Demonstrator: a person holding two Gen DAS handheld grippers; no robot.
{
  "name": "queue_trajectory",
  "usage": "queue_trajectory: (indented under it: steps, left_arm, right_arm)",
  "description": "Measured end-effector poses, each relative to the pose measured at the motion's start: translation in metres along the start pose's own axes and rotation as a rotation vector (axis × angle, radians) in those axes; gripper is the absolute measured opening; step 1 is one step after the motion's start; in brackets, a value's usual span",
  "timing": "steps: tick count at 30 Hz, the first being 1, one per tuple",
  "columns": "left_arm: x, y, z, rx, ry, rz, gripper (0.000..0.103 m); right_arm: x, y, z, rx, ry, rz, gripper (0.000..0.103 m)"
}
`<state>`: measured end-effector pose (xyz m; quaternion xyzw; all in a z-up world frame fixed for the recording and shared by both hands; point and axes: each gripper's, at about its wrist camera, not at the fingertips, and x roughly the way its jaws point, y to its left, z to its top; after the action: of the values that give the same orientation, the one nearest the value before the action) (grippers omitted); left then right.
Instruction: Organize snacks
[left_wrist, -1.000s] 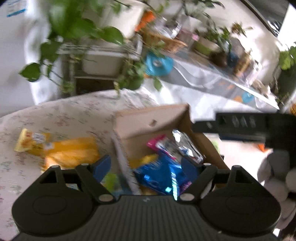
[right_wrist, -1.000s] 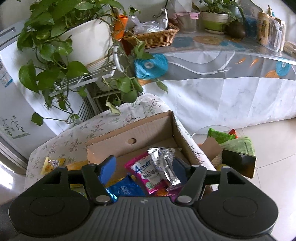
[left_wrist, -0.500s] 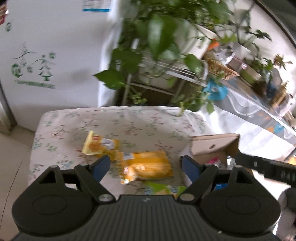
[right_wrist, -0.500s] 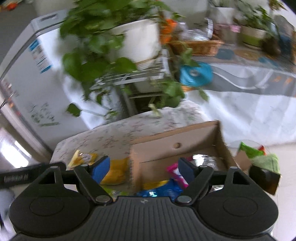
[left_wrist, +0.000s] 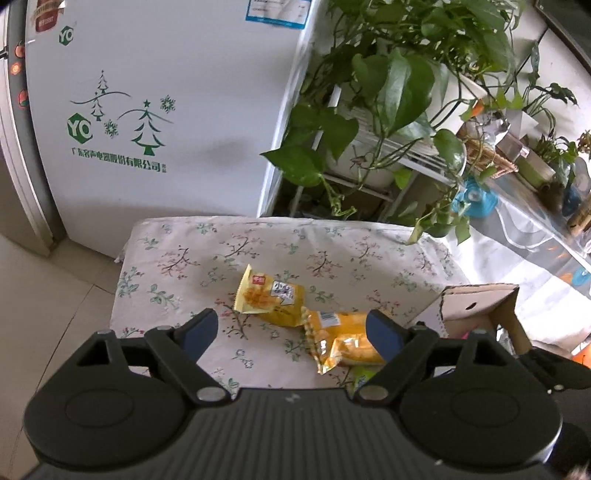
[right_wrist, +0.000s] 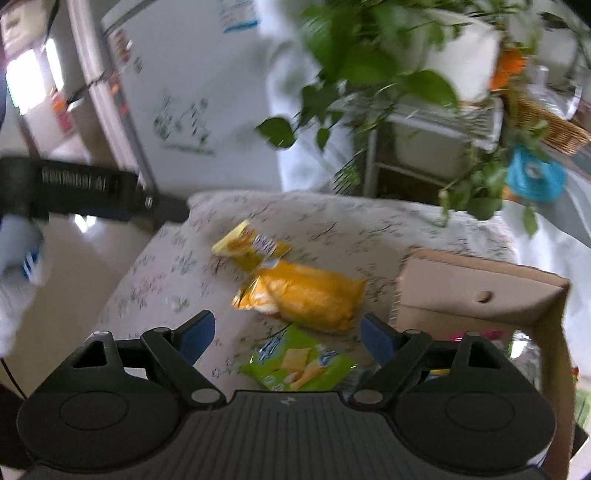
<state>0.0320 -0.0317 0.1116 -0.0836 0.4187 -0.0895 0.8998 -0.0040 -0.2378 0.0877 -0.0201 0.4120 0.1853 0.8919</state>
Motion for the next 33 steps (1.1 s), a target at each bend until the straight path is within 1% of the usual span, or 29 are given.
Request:
queue_trajectory:
  steps: [3, 5, 8, 13, 18, 19, 22, 24, 26, 27, 32, 33]
  left_arm:
    - [0.001, 0.005, -0.001, -0.006, 0.008, -0.002, 0.087]
    - [0.001, 0.007, -0.001, -0.011, 0.012, -0.016, 0.087]
    - [0.002, 0.008, 0.0, -0.012, 0.015, -0.029, 0.087]
    - [0.007, 0.012, -0.001, -0.011, 0.032, -0.038, 0.088]
    - [0.013, 0.017, -0.001, 0.013, 0.033, -0.021, 0.088]
    - [0.014, 0.018, -0.001, 0.019, 0.032, -0.015, 0.088]
    - [0.019, 0.021, 0.0, 0.029, 0.03, -0.009, 0.088]
    - [0.022, 0.022, 0.001, 0.037, 0.023, -0.015, 0.088]
    - [0.026, 0.021, 0.002, 0.053, 0.01, -0.024, 0.088]
    - [0.028, 0.02, 0.003, 0.065, 0.006, -0.029, 0.088]
    - [0.039, 0.011, 0.0, 0.126, -0.004, -0.04, 0.088]
    - [0.042, 0.008, 0.0, 0.134, -0.003, -0.049, 0.088]
  right_arm:
    - [0.012, 0.009, -0.003, -0.051, 0.033, 0.003, 0.09]
    - [0.023, 0.014, -0.004, -0.061, 0.061, -0.007, 0.09]
    - [0.037, 0.019, -0.004, -0.064, 0.091, -0.014, 0.09]
    - [0.059, 0.021, -0.003, -0.043, 0.121, -0.05, 0.09]
    - [0.077, 0.02, -0.009, -0.034, 0.183, -0.081, 0.09]
    - [0.079, 0.019, -0.011, -0.025, 0.207, -0.07, 0.091]
    - [0.078, 0.022, -0.015, -0.028, 0.242, -0.024, 0.091]
    - [0.075, 0.026, -0.018, -0.02, 0.268, 0.045, 0.091]
    - [0.071, 0.032, -0.021, -0.021, 0.271, 0.09, 0.091]
    - [0.07, 0.035, -0.022, -0.032, 0.269, 0.09, 0.091]
    - [0.074, 0.038, -0.024, -0.007, 0.239, 0.026, 0.091]
    - [0.075, 0.041, -0.024, -0.023, 0.235, 0.012, 0.089]
